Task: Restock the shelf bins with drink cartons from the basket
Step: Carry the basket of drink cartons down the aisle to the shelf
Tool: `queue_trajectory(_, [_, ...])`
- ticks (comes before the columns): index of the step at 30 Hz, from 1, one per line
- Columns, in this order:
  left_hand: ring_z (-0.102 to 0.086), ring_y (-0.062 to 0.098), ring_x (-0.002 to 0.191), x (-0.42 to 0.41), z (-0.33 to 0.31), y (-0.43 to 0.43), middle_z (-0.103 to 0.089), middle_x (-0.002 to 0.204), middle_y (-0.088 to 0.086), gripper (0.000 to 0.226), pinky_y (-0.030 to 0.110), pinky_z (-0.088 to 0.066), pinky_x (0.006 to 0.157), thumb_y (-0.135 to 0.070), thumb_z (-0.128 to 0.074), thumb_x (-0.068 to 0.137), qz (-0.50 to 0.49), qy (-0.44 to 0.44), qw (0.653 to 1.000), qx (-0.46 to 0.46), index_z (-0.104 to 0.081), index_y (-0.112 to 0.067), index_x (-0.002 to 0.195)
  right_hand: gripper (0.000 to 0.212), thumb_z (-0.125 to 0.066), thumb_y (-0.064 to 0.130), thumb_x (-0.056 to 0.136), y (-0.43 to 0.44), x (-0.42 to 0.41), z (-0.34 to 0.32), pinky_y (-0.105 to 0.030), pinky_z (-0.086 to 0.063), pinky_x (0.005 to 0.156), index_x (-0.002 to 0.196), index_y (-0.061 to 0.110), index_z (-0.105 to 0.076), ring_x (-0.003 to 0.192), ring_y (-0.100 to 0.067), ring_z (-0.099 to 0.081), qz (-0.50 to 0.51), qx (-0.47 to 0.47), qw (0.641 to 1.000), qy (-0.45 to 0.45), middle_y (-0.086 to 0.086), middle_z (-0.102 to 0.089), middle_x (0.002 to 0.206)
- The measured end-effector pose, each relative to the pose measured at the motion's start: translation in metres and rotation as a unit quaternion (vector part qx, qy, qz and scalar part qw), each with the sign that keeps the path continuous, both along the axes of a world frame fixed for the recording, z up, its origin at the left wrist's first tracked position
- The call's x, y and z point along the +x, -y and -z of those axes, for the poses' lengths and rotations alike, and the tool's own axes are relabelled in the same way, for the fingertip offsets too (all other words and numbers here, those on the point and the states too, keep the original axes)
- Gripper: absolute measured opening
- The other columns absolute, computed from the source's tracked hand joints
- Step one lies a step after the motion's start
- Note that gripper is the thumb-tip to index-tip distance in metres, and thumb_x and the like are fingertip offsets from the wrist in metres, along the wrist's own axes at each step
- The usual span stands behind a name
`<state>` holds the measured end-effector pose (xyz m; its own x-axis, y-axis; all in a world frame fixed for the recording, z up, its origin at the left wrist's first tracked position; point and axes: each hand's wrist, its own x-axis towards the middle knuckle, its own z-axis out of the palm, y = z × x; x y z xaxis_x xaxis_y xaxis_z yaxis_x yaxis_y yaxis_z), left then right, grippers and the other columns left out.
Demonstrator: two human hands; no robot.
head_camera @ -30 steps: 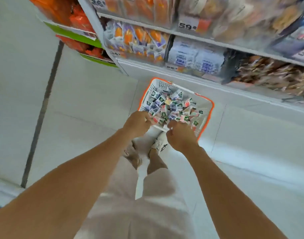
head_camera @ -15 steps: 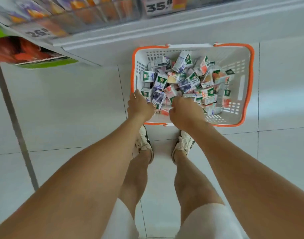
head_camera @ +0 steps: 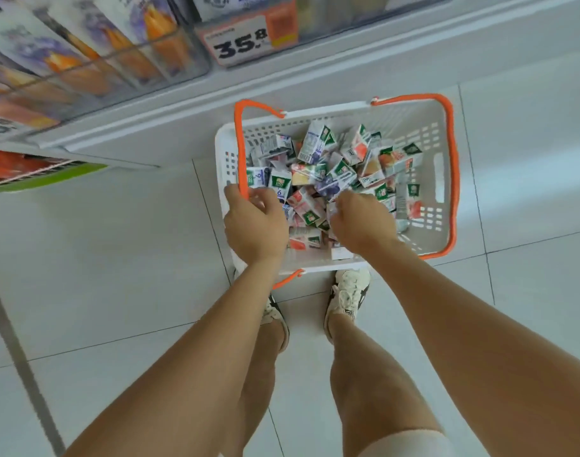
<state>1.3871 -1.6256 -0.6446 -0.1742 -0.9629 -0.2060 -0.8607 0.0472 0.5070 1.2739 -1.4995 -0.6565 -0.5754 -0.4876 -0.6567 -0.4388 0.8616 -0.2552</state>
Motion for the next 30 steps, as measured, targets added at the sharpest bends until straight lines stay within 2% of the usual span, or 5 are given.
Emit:
queue_trajectory(9, [-0.062,0.021,0.067,-0.089,0.008,-0.094,-0.061,0.085,0.004,0.006,0.042,-0.057,0.058,-0.021,-0.054,0.107,0.115,-0.114,0.926,0.342,-0.055,-0.016,0.104,0.085,-0.058,0.009,0.092,-0.134,-0.072,0.037,-0.052,-0.034,0.119,0.162,0.005,-0.009,0.150,-0.042,-0.027,0.326,0.042,0.943,-0.039,-0.021,-0.020,0.166])
queue_trajectory(13, [-0.064,0.022,0.076,-0.098,0.025,-0.101,-0.066,0.098,0.010,0.005,0.039,-0.058,0.063,-0.020,-0.053,0.107,0.124,-0.072,0.926,0.349,-0.055,-0.016,0.107,0.042,-0.060,0.025,0.100,-0.144,-0.077,0.045,-0.038,-0.048,0.074,0.135,0.005,-0.045,0.097,-0.036,-0.062,0.401,-0.023,0.915,0.025,-0.013,-0.062,0.115])
queue_trajectory(19, [-0.065,0.016,0.060,-0.107,0.007,-0.093,-0.075,0.098,0.007,0.034,0.030,-0.057,0.057,-0.003,-0.055,0.097,0.042,-0.137,0.891,0.431,-0.052,-0.022,0.126,0.024,-0.055,0.018,0.088,-0.125,-0.076,0.020,-0.034,-0.043,0.054,0.111,0.015,-0.052,0.070,-0.027,-0.062,0.412,-0.112,0.898,-0.108,-0.007,-0.066,0.083])
queue_trajectory(25, [-0.057,0.024,0.055,-0.091,-0.035,-0.056,-0.066,0.065,0.008,0.026,0.027,-0.040,0.051,-0.025,-0.049,0.093,-0.110,-0.199,0.840,0.493,-0.068,-0.010,0.086,0.044,-0.042,0.010,0.099,-0.081,-0.069,-0.053,-0.035,-0.058,0.051,0.132,0.035,-0.057,0.067,-0.037,-0.076,0.506,-0.261,0.787,0.237,-0.014,-0.077,0.087])
queue_trajectory(30, [-0.049,0.021,0.046,-0.060,-0.077,-0.023,-0.066,0.067,0.010,0.035,0.020,-0.036,0.041,-0.028,-0.037,0.094,-0.152,-0.218,0.813,0.519,-0.062,-0.012,0.075,0.030,-0.049,0.013,0.102,-0.054,-0.032,-0.103,-0.017,-0.042,0.042,0.132,0.013,-0.057,0.056,-0.016,-0.061,0.457,-0.243,0.799,0.305,-0.016,-0.065,0.091])
